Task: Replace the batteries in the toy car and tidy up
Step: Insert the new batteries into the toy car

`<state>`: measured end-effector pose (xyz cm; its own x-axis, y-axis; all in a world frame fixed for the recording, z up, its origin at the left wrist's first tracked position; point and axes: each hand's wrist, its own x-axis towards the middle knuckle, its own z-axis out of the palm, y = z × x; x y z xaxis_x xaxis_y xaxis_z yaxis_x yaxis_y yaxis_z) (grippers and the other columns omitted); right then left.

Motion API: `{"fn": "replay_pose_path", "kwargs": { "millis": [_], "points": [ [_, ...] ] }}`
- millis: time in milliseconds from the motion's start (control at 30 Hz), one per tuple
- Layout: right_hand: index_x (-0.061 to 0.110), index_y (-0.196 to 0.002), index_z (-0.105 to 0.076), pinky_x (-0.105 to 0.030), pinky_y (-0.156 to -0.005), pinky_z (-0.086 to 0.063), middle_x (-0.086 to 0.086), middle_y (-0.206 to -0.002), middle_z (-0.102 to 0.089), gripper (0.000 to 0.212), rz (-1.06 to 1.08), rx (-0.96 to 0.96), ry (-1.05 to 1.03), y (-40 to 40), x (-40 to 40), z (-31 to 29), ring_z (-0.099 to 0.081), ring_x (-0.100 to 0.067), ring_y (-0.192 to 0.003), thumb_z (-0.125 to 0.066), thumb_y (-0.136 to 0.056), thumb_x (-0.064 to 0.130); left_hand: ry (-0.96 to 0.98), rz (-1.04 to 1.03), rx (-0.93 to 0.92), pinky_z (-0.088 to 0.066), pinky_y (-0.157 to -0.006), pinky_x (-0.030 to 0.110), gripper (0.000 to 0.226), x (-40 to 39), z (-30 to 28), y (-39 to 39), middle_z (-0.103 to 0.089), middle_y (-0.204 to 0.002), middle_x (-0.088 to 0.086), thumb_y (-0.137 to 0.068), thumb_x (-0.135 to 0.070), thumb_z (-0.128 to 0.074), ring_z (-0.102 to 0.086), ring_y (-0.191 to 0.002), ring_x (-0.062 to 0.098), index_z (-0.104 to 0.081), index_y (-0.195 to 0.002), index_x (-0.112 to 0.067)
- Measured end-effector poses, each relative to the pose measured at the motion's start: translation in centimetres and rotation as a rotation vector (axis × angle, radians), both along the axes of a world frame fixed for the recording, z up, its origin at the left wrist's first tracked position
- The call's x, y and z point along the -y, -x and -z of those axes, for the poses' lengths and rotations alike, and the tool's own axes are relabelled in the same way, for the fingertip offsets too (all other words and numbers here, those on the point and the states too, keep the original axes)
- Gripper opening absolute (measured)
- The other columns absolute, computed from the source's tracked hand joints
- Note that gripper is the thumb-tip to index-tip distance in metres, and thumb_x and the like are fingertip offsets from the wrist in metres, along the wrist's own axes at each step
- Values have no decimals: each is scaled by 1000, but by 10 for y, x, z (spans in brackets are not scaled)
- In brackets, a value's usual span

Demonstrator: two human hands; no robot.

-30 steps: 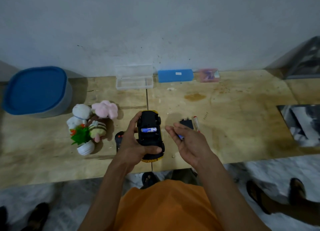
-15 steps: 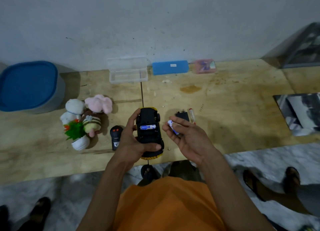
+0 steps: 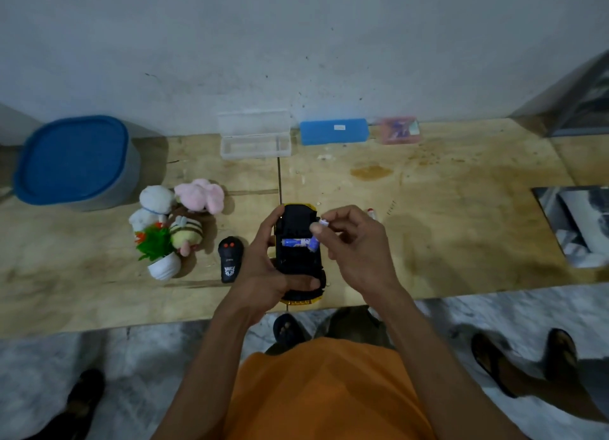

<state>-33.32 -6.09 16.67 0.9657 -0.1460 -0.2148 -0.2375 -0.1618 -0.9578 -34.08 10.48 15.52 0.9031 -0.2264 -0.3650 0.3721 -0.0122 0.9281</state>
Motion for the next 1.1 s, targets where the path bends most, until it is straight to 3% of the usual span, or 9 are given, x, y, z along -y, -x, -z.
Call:
{"fn": "replay_pose_path", "kwargs": {
  "millis": [167,267,333,567,700,800,1000,1100],
  "points": [
    [16,-93,-74,-12,-71,-45,8,-91,-73,11,-281,244,240,-7,-3,0,-65,1,-85,-79,-84,16,-15,31,20,-60,-74,26,120,5,-2,-4,-63,-117,-24,-57,25,-82,-68,-102,-2,-36,-151,-33],
    [16,-96,-78,-27,-74,-53,4,-97,-71,14,-402,381,421,-11,2,9,-65,-8,-86,-77,-83,19,-20,44,20,-59,-77,26,118,9,0,-5,-67,-107,-35,-57,24,-83,-68,-107,3,-38,-149,-34],
    [18,-99,-79,-40,-66,-56,3,-97,-73,17,-446,434,532,-14,7,13,-69,-16,-85,-72,-85,24,-8,39,3,-60,-77,26,118,10,2,-5,-67,-103,-37,-57,26,-82,-68,-104,0,-38,-149,-34],
    [20,-92,-81,-38,-46,-53,0,-85,-75,15,-588,590,781,-21,4,15,-70,-26,-73,-69,-83,24,45,38,-44,-60,-76,29,119,9,3,-4,-69,-104,-30,-55,28,-81,-70,-108,13,-41,-147,-37],
    [20,-96,-79,-32,-47,-46,0,-89,-65,16,-631,534,769,-21,5,16,-63,-22,-75,-66,-90,27,62,30,-59,-60,-71,27,119,8,0,-5,-70,-101,-30,-57,30,-78,-73,-99,11,-39,-148,-35],
    [18,-102,-78,-39,-50,-47,-2,-89,-60,21,-636,460,692,-24,2,17,-58,-20,-69,-62,-93,28,66,13,-52,-61,-73,31,120,4,-1,-5,-66,-119,-15,-56,28,-81,-72,-103,17,-41,-148,-36],
    [16,-93,-81,-48,-61,-51,-4,-83,-65,15,-547,362,602,-27,-13,18,-62,-24,-72,-70,-87,24,57,4,-11,-61,-76,30,120,-2,2,-8,-68,-108,-31,-57,28,-81,-69,-110,17,-37,-151,-32],
    [17,-82,-79,-42,-69,-52,-2,-78,-67,11,-472,252,546,-29,-17,10,-62,-17,-72,-78,-82,28,68,-21,-38,-61,-74,30,119,-4,4,-7,-69,-113,-23,-57,29,-79,-72,-103,16,-40,-148,-37]
  ]
}}
